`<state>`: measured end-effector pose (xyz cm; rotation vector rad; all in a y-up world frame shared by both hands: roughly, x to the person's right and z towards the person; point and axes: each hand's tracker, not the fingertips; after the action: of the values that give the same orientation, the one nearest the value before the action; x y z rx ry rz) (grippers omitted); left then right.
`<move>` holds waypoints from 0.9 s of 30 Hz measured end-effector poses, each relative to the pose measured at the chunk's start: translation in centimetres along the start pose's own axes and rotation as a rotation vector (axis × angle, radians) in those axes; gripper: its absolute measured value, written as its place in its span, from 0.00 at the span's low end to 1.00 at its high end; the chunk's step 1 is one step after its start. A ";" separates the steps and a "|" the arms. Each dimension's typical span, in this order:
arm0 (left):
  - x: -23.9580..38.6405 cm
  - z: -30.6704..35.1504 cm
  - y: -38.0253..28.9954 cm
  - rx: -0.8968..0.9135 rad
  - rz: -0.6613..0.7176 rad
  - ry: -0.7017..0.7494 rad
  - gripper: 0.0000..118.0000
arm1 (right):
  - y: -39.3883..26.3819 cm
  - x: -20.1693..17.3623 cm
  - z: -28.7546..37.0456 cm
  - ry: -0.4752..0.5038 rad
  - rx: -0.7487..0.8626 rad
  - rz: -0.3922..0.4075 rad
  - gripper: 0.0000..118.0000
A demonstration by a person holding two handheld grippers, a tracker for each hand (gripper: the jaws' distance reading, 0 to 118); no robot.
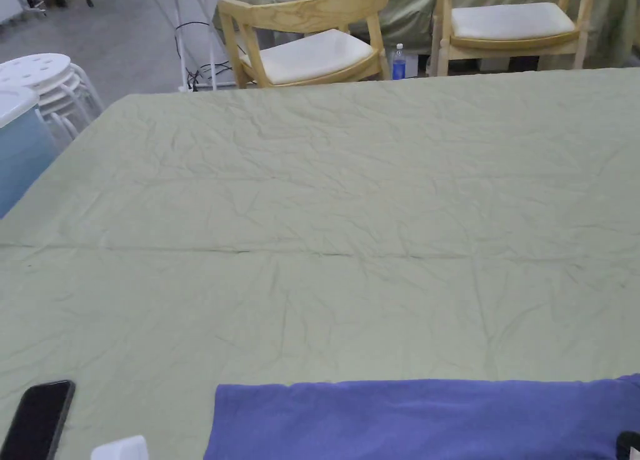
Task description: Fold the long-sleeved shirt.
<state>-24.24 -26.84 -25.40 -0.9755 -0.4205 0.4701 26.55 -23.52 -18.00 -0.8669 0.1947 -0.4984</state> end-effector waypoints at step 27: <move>1.4 -14.7 1.3 -0.171 -0.192 0.389 0.08 | -3.2 -1.3 -7.7 0.348 -0.154 -0.055 0.02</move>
<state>-15.47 -35.53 -33.65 -1.1509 -0.2011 0.0649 21.51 -29.84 -20.51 -0.9328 0.5339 -0.6909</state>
